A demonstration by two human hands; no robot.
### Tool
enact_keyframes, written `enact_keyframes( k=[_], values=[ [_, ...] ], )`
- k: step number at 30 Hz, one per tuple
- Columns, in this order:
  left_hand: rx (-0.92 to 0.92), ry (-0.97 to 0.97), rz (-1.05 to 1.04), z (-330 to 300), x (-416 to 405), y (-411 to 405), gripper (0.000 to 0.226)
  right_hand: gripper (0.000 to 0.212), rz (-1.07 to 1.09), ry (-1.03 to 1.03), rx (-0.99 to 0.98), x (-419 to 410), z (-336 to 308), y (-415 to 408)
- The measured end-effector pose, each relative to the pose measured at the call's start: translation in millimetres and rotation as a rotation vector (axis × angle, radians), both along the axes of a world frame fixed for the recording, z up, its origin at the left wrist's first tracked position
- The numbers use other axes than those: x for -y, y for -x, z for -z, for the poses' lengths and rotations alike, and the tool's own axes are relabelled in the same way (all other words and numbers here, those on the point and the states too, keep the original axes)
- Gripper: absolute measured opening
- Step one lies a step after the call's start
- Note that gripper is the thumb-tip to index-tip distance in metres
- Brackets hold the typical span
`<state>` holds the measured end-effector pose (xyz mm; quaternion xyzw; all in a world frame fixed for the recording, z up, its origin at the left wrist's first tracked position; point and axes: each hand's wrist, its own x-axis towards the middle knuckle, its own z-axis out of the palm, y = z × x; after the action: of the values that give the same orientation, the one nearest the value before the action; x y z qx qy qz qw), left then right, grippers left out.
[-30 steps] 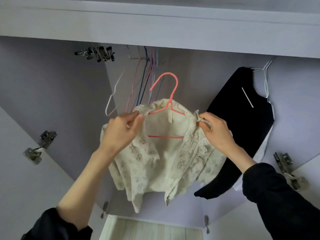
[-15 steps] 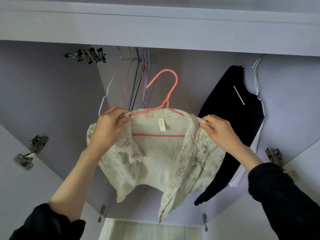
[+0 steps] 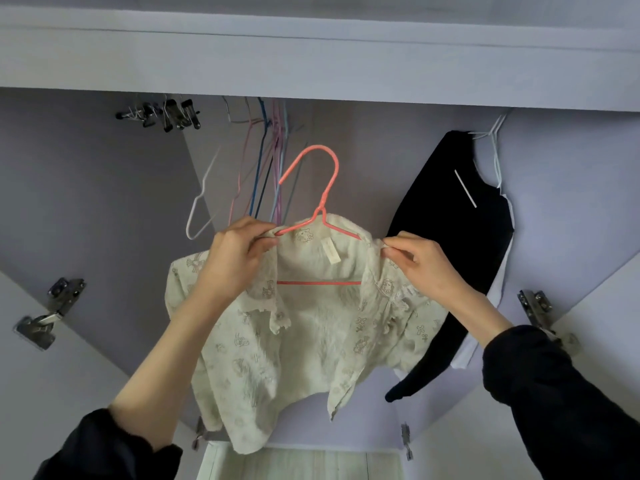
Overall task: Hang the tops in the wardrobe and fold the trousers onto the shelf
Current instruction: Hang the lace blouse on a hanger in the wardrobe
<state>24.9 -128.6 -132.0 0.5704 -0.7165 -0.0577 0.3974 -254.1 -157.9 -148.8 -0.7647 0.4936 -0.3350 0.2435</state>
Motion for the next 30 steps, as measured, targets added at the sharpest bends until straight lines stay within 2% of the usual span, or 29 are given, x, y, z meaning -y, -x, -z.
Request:
enact_keyframes(
  k=[6,9,13,16,20,26,30],
  values=[
    [-0.097,-0.018,-0.049,3,-2,-5,0.017,0.018,0.065,0.014,-0.041,1,-5,18],
    [-0.122,-0.05,-0.061,7,-2,-4,0.012,0.02,0.083,0.03,-0.123,2,-3,26],
    [-0.158,-0.062,-0.021,5,-2,5,0.012,0.039,0.019,0.239,-0.217,-5,-16,16],
    [-0.161,-0.089,0.042,2,-1,18,0.015,0.037,-0.037,0.393,-0.284,-7,-28,-4],
    [-0.154,-0.14,0.128,7,0,30,0.015,0.008,-0.115,0.219,-0.209,-9,-37,-15],
    [-0.136,-0.202,0.148,24,3,39,0.019,0.008,-0.091,-0.133,-0.09,-17,-25,2],
    [0.038,-0.214,0.152,37,11,48,0.032,0.013,0.012,-0.321,-0.033,-14,-18,25]
  ],
)
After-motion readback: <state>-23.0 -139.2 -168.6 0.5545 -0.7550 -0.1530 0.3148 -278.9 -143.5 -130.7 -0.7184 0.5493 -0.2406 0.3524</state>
